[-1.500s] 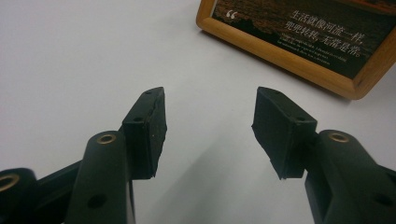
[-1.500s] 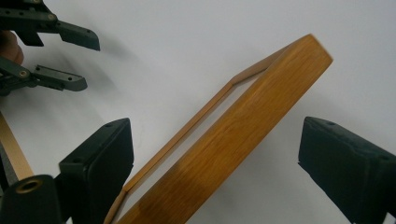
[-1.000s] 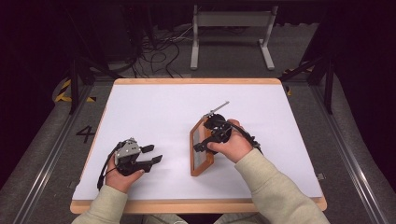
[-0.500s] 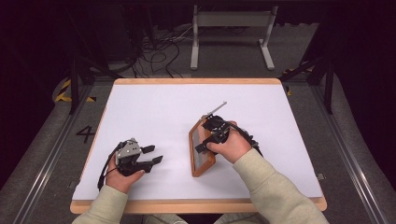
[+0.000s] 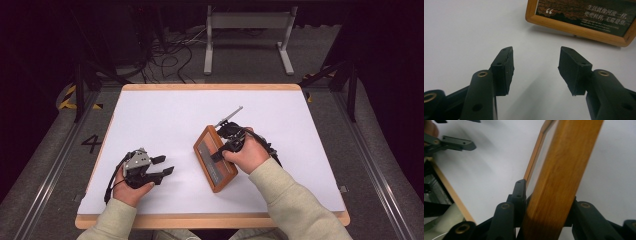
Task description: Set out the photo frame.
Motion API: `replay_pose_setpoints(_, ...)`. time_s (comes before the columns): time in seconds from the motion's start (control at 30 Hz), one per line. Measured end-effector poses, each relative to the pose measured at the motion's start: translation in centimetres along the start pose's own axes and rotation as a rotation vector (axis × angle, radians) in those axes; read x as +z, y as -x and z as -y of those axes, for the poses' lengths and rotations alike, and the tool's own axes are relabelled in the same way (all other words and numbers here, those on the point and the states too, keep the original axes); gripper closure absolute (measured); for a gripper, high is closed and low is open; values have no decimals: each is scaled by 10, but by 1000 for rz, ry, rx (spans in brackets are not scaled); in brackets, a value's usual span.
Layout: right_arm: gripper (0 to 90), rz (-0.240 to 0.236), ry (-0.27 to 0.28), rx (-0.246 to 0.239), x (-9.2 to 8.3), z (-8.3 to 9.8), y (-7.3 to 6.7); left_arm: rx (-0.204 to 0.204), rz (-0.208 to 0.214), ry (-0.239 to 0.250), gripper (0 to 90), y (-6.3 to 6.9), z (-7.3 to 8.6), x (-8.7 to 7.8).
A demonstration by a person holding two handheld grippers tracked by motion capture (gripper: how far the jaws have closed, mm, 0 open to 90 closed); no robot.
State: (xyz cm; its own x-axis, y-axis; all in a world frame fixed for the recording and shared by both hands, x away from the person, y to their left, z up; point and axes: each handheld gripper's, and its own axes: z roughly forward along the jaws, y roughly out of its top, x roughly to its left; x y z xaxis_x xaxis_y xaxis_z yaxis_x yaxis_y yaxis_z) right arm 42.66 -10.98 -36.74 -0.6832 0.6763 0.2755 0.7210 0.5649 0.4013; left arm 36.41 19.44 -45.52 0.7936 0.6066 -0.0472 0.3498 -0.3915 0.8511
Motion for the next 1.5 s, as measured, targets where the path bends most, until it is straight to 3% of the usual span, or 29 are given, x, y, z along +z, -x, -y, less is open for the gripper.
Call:
replay_pose_setpoints(0.1, 734, -15, 5, -31, -4, -1, -5, 1, -1, 1, 468, 0, 0, 0)
replay_pose_setpoints(0.2, 737, 79, -11, -160, -10, -3, -15, 2, -1, 1, 470, 0, 0, 0)
replay_pose_setpoints(0.33, 737, 103, -48, -304, -19, -6, -20, 7, 0, 1, 473, 0, 0, 0)
replay_pose_setpoints(0.47, 737, 97, -35, -431, -29, -6, -26, 6, 0, -3, 475, 1, -1, 1)
replay_pose_setpoints(0.6, 736, 47, -39, -512, -38, -8, -28, 5, 1, -5, 474, 1, -1, 2)
replay_pose_setpoints(0.73, 736, 20, -87, -606, -45, -9, -33, 7, 0, -3, 472, 1, -1, 1)
replay_pose_setpoints(0.83, 736, 30, -117, -654, -45, -10, -34, 7, 0, -3, 472, 1, -1, 1)
replay_pose_setpoints(1.0, 736, -3, -177, -725, -39, -11, -29, 12, 2, -6, 473, 1, -1, 2)
replay_pose_setpoints(1.23, 736, -59, -198, -733, -25, -9, -9, 14, 5, -5, 473, 0, 0, 2)
replay_pose_setpoints(1.33, 736, -89, -195, -769, -19, -8, -4, 12, 5, -6, 472, 0, 0, 2)
replay_pose_setpoints(1.5, 736, -87, -195, -766, -12, -8, 5, 14, 5, -5, 473, 0, 0, 2)
